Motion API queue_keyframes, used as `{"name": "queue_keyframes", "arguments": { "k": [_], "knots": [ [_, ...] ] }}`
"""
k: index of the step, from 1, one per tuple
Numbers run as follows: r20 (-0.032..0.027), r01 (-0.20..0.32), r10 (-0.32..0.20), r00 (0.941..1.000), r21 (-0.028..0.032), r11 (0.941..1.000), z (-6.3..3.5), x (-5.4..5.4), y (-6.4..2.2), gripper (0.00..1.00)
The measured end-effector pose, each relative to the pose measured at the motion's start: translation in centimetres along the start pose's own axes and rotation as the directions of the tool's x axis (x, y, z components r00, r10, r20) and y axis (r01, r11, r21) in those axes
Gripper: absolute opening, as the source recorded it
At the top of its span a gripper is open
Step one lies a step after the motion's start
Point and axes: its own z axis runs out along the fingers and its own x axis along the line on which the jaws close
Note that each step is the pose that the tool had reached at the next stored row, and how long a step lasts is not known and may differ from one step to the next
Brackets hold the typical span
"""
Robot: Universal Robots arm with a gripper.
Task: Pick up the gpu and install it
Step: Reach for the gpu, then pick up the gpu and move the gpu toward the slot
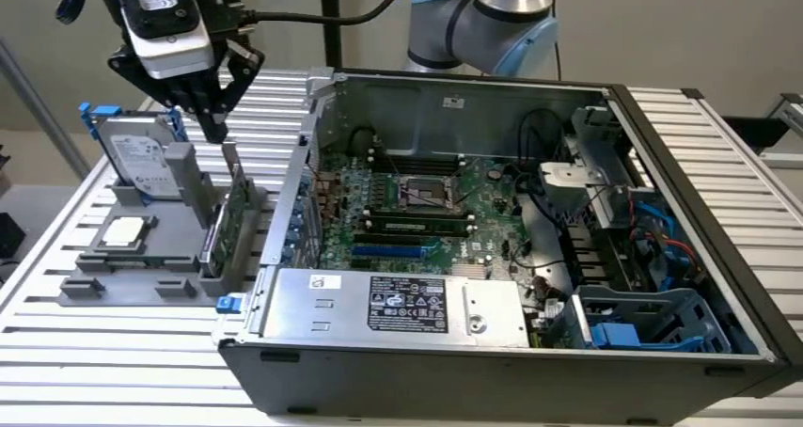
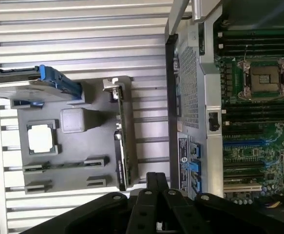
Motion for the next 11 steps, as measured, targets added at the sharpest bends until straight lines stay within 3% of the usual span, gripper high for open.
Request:
{"name": "queue_keyframes", "arguments": {
  "k": [5,8,11],
  "knots": [
    [0.0002,0.000,0.000,1.0000,0.0012,1.0000,0.80,2.3,-0.03,0.00],
    [0.0007,0.000,0.000,1.0000,0.0013,1.0000,1.31,3.7,0.41,0.00],
    [0.0004,0.000,0.000,1.0000,0.0015,1.0000,1.31,3.7,0.44,0.00]
  ]
}}
